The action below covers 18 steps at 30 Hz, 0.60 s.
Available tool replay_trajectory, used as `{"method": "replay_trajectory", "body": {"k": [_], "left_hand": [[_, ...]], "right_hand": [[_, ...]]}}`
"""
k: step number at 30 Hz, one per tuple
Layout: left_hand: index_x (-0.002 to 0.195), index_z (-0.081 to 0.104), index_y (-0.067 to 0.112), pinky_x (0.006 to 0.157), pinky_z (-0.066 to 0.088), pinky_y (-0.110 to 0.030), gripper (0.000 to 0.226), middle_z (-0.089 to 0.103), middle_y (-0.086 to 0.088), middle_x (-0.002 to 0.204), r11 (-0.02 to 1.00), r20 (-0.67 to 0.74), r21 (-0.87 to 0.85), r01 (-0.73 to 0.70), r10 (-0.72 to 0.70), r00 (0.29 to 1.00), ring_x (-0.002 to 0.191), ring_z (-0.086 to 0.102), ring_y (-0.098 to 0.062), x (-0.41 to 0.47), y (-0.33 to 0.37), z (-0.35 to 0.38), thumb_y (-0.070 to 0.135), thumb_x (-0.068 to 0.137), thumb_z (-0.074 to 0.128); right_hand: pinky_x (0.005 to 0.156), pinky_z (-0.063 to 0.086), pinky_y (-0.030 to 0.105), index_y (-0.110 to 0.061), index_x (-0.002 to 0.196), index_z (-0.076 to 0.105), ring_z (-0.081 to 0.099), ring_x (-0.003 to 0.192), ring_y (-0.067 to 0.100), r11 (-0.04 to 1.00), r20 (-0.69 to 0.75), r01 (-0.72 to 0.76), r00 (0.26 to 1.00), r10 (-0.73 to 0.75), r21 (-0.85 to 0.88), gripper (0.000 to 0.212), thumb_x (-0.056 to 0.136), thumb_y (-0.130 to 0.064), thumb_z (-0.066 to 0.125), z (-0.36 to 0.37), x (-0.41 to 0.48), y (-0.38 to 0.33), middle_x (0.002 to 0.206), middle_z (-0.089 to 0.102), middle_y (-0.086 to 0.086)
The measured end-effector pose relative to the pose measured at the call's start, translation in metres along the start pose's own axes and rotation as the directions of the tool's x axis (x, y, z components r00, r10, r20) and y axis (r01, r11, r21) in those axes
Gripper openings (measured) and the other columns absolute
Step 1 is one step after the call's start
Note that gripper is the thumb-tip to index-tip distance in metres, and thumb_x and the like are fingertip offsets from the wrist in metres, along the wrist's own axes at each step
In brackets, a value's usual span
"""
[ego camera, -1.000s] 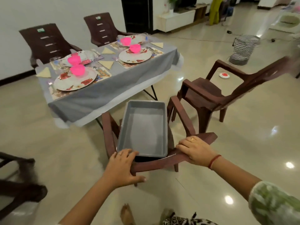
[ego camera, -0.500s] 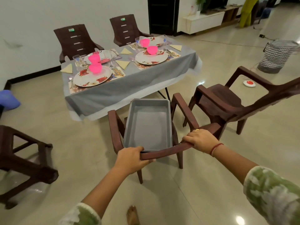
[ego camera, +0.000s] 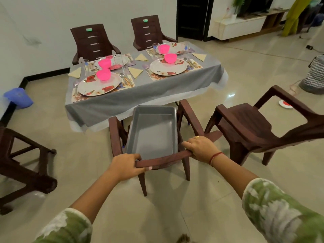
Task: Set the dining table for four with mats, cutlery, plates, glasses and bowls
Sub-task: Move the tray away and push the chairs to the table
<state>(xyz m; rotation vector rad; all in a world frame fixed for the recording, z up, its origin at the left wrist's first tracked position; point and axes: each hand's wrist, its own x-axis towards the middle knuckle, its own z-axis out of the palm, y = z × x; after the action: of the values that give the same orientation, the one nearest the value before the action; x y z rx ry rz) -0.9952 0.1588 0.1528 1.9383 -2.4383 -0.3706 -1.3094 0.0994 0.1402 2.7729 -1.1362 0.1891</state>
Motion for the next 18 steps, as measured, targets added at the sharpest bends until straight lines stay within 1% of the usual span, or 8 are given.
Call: {"method": "replay_trajectory", "body": {"k": [3,6,8,10,11,13,15,18], "left_hand": [[0.119,0.057,0.033,0.088,0.050,-0.038,0.096,0.066,0.010,0.104,1.000,0.007,0.023,0.003,-0.003,1.000,0.095,0.063,-0.012,0.006,0.010,-0.003,0.099,0.057,0.025],[0.122,0.054,0.030,0.086,0.048,-0.033,0.084,0.065,0.010,0.106,1.000,-0.089,0.028,0.007,-0.004,0.996,0.098,0.062,-0.013,0.006,0.033,-0.001,0.090,0.065,0.038],[0.112,0.059,0.030,0.074,0.049,-0.029,0.078,0.067,0.011,0.095,0.997,-0.147,0.079,0.014,-0.002,0.989,0.088,0.064,-0.011,0.007,0.043,0.003,0.088,0.066,0.034],[0.099,0.063,0.030,0.061,0.050,-0.027,0.078,0.068,0.010,0.083,0.992,-0.180,0.103,0.080,-0.061,0.982,0.076,0.065,-0.010,0.017,0.048,0.008,0.088,0.064,0.024],[0.096,0.063,0.029,0.057,0.050,-0.027,0.079,0.068,0.010,0.080,0.989,-0.189,0.123,0.085,-0.060,0.980,0.073,0.065,-0.010,0.019,0.047,0.006,0.088,0.063,0.022],[0.093,0.062,0.030,0.055,0.048,-0.025,0.079,0.068,0.010,0.079,0.984,-0.182,0.132,0.122,-0.097,0.978,0.072,0.065,-0.010,0.028,0.048,0.005,0.090,0.063,0.021],[0.091,0.060,0.030,0.054,0.045,-0.025,0.082,0.067,0.010,0.078,0.985,-0.176,0.127,0.114,-0.091,0.980,0.073,0.064,-0.010,0.037,0.052,0.004,0.093,0.060,0.019],[0.083,0.059,0.029,0.054,0.047,-0.025,0.087,0.065,0.011,0.074,0.988,-0.199,0.080,0.130,-0.112,0.974,0.069,0.062,-0.009,0.052,0.051,0.001,0.098,0.056,0.013]], "right_hand": [[0.082,0.053,0.036,-0.025,0.114,0.056,0.063,0.085,0.017,0.997,-0.005,0.069,0.998,-0.070,-0.018,0.042,0.082,-0.053,0.059,-0.008,-0.005,0.017,0.096,0.065,-0.003],[0.094,0.047,0.043,-0.027,0.113,0.058,0.063,0.094,0.018,0.995,-0.026,0.061,0.998,-0.064,-0.080,0.046,0.077,-0.056,0.063,-0.006,-0.011,0.036,0.100,0.065,-0.005],[0.092,0.048,0.042,-0.027,0.107,0.061,0.065,0.088,0.019,0.992,-0.020,0.073,0.997,-0.075,-0.100,0.038,0.077,-0.050,0.066,-0.003,-0.010,0.043,0.095,0.067,-0.005],[0.086,0.050,0.039,-0.025,0.099,0.063,0.066,0.078,0.020,0.988,0.013,0.126,0.992,-0.126,-0.086,0.027,0.081,-0.045,0.066,0.005,-0.003,0.055,0.085,0.068,-0.004],[0.084,0.051,0.038,-0.025,0.097,0.063,0.066,0.074,0.020,0.989,0.023,0.126,0.992,-0.124,-0.083,0.025,0.082,-0.044,0.066,0.005,-0.002,0.056,0.081,0.068,-0.004],[0.083,0.051,0.038,-0.024,0.095,0.062,0.065,0.072,0.020,0.988,0.067,0.138,0.989,-0.134,-0.065,0.021,0.084,-0.041,0.064,0.006,0.008,0.068,0.079,0.067,-0.004],[0.082,0.050,0.038,-0.024,0.094,0.061,0.065,0.074,0.021,0.992,0.119,0.103,0.988,-0.094,-0.070,0.017,0.085,-0.038,0.063,0.007,0.014,0.078,0.080,0.067,-0.003],[0.082,0.049,0.038,-0.024,0.095,0.059,0.065,0.078,0.023,0.996,0.145,0.074,0.987,-0.064,-0.059,0.017,0.086,-0.038,0.061,0.006,0.028,0.088,0.083,0.067,-0.002]]}}
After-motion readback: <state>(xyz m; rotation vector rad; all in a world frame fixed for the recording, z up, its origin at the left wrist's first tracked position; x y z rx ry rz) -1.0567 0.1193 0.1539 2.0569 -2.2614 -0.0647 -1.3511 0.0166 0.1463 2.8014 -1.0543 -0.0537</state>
